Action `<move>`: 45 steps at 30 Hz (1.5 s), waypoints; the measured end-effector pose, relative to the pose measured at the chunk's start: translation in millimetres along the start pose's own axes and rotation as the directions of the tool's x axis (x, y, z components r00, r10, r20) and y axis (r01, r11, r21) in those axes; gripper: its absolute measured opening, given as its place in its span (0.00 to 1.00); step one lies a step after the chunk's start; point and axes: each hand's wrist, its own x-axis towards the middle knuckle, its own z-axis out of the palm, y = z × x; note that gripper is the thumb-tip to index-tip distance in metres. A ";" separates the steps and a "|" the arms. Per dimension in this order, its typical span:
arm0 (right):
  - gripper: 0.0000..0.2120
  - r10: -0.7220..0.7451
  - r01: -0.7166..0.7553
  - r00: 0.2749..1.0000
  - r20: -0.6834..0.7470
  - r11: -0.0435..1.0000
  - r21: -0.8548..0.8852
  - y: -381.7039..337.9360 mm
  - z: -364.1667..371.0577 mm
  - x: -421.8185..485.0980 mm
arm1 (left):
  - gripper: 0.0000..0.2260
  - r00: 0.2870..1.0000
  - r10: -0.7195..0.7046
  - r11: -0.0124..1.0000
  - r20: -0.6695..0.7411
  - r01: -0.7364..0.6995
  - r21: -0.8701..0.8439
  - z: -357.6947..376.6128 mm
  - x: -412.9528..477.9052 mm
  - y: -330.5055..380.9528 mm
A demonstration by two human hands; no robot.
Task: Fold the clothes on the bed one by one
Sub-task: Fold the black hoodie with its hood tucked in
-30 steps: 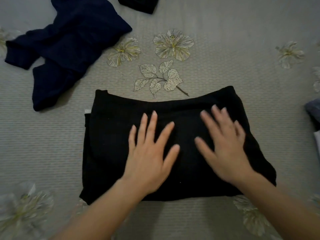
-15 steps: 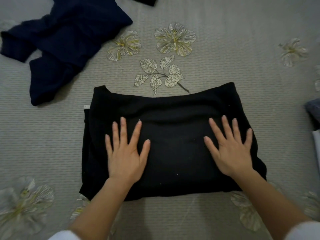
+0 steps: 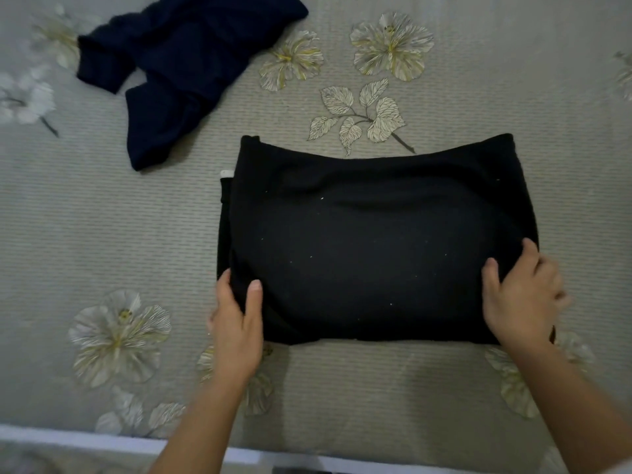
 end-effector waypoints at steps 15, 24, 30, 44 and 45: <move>0.22 -0.020 0.021 0.999 -0.026 0.998 0.052 14.3 -4.2 9.5 | 0.26 0.979 0.003 0.997 -0.205 0.013 0.080 -8.2 -5.4 -18.2; 0.28 -0.255 0.273 0.925 0.282 0.962 -0.028 -11.3 13.3 8.7 | 0.29 0.937 0.245 0.706 0.249 -0.348 0.616 31.4 34.0 13.5; 0.28 -0.150 0.135 0.963 0.224 0.988 0.081 3.5 2.2 24.9 | 0.27 0.936 0.278 0.670 0.216 -0.350 0.654 20.3 41.2 6.0; 0.08 0.129 -0.474 0.851 0.509 0.603 0.641 -13.3 -112.5 2.4 | 0.05 0.938 -0.263 0.961 0.225 0.276 -0.029 -63.7 21.7 70.3; 0.07 0.114 -0.455 0.864 0.491 0.596 0.662 -12.8 -124.0 -7.2 | 0.05 0.949 -0.211 0.976 0.234 0.218 -0.002 -67.4 13.9 81.9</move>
